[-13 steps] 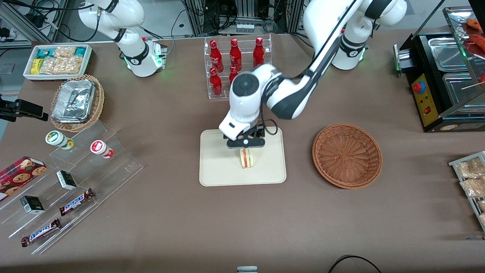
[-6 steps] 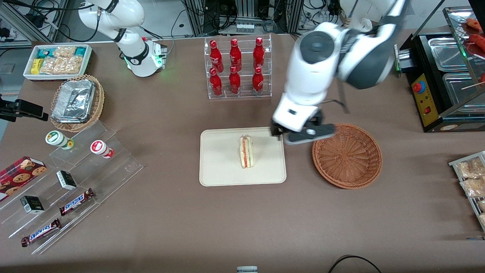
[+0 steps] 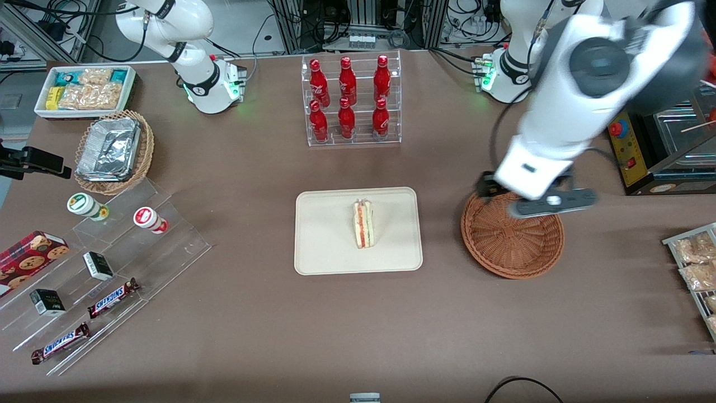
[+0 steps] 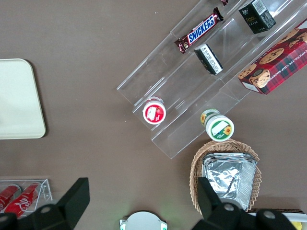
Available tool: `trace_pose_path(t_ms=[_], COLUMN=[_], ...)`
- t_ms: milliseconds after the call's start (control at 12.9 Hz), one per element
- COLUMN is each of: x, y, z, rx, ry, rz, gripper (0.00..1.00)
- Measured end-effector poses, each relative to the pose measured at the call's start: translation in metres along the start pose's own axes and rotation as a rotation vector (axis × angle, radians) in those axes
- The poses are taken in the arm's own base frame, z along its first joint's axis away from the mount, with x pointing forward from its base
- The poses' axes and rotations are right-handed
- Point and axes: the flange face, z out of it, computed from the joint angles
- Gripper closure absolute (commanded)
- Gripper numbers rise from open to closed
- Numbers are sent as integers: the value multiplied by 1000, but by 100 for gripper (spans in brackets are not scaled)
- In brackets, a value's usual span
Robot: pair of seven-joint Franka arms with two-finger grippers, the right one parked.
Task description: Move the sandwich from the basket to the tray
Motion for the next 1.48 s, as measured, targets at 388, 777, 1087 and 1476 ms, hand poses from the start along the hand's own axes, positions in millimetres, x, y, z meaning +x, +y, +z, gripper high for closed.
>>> trace_pose_path(t_ms=[388,777,1087,1476], x=[-25,-24,-19,-13], y=[-123,-158,-148,-152], z=[-24,-37,-44,-39], rx=[-18,-37,-67,-63], ry=[-28,1,18,9], rz=[160,216,229,174], gripper=[0,0,0,0])
